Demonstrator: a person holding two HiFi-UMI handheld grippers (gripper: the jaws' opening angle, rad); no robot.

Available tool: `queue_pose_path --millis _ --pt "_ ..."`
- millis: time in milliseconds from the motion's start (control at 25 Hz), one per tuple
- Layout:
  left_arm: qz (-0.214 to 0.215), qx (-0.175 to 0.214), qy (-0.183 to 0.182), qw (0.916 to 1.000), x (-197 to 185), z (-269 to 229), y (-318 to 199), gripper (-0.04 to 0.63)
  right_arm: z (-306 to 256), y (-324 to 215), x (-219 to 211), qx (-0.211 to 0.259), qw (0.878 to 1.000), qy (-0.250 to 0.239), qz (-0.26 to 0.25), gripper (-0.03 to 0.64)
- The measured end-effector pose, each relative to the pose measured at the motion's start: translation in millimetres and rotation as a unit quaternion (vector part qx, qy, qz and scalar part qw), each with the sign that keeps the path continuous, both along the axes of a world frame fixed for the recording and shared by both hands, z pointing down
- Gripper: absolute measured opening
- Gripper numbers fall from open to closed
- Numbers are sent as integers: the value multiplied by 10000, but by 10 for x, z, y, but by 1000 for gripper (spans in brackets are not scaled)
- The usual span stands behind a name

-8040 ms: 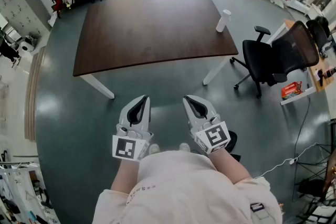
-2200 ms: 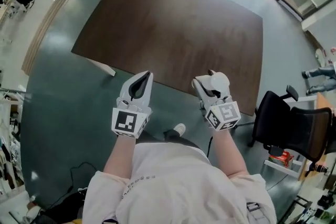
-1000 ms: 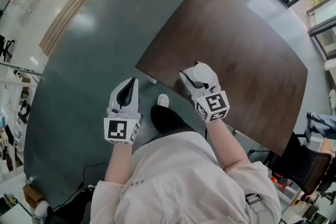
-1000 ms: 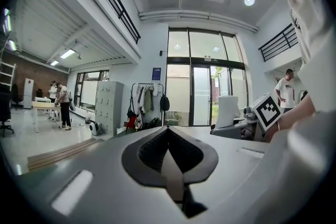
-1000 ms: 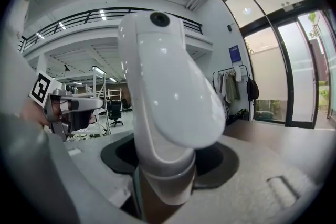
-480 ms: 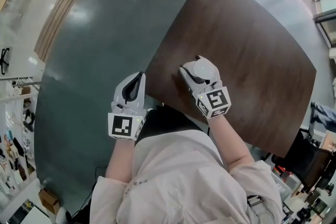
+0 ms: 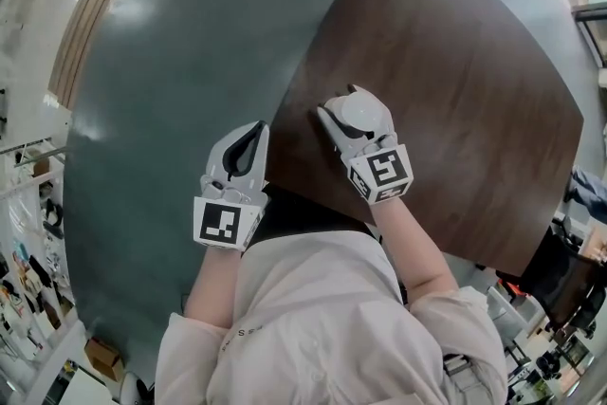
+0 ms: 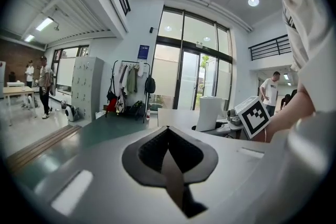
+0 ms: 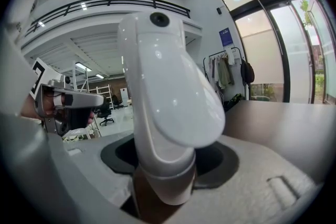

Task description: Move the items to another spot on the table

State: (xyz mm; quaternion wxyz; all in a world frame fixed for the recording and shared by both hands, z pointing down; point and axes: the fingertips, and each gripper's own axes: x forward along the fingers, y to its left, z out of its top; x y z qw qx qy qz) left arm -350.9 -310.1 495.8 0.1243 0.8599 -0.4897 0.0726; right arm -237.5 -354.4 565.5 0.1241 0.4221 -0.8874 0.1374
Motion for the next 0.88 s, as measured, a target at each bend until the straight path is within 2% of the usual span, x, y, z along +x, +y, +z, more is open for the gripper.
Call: queue_pose_path --millis 440,480,560,600,760,880 --pt "315 -70 15 9995 -87 100 -46 17 83 34 -27 91 9993 151 335 261" --pt "336 -85 20 9994 -101 103 -37 17 97 33 -22 68 9989 188 413 294" --pt "359 -116 72 9993 -150 88 -33 17 97 19 -19 1 9981 112 610 416" --pt "376 -125 111 9992 -178 60 -33 17 86 21 -26 -50 9976 44 685 449" --pt "550 -115 184 9982 -242 -129 8 17 -34 174 -21 -230 9957 -27 894 457" --pt "688 -39 217 9974 -250 -300 20 17 -347 351 113 21 9910 -58 1341 457"
